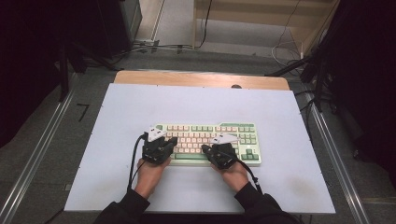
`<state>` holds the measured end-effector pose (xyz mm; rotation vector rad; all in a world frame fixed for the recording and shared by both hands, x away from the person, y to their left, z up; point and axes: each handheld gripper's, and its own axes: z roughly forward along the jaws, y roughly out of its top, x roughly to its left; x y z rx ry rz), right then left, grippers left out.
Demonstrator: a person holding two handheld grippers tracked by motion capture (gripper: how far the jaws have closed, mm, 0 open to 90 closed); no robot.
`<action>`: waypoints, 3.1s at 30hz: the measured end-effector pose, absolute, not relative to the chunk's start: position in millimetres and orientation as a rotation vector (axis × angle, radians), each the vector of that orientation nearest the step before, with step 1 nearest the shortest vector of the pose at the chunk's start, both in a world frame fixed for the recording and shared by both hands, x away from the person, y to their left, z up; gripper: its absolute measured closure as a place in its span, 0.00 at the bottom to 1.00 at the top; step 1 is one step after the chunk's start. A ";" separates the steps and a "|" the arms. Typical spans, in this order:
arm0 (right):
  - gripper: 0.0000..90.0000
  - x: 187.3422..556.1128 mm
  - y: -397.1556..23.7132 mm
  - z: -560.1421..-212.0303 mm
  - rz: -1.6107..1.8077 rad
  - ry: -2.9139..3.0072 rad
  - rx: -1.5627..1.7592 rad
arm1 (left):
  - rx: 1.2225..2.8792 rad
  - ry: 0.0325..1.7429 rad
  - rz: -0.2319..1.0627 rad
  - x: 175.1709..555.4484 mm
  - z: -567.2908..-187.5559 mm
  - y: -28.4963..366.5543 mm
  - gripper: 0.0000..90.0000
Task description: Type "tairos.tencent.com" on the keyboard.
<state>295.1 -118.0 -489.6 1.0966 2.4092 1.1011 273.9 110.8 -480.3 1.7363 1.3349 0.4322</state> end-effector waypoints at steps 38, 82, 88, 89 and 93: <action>0.40 303.5 -191.4 -459.3 1.211 2.239 1.215 | 1.676 1.368 0.459 263.6 -471.0 133.4 0.53; 0.30 281.1 -271.8 -457.2 1.183 2.093 1.346 | 1.523 1.491 0.537 229.3 -474.3 184.4 0.33; 0.29 278.4 -283.7 -458.0 1.173 2.068 1.371 | 1.533 1.483 0.572 225.1 -474.3 185.1 0.32; 0.29 277.9 -285.4 -458.0 1.173 2.064 1.376 | 1.536 1.485 0.570 224.8 -474.7 185.6 0.32; 0.29 275.6 -291.7 -458.5 1.168 2.053 1.384 | 1.538 1.483 0.572 222.5 -474.7 186.0 0.32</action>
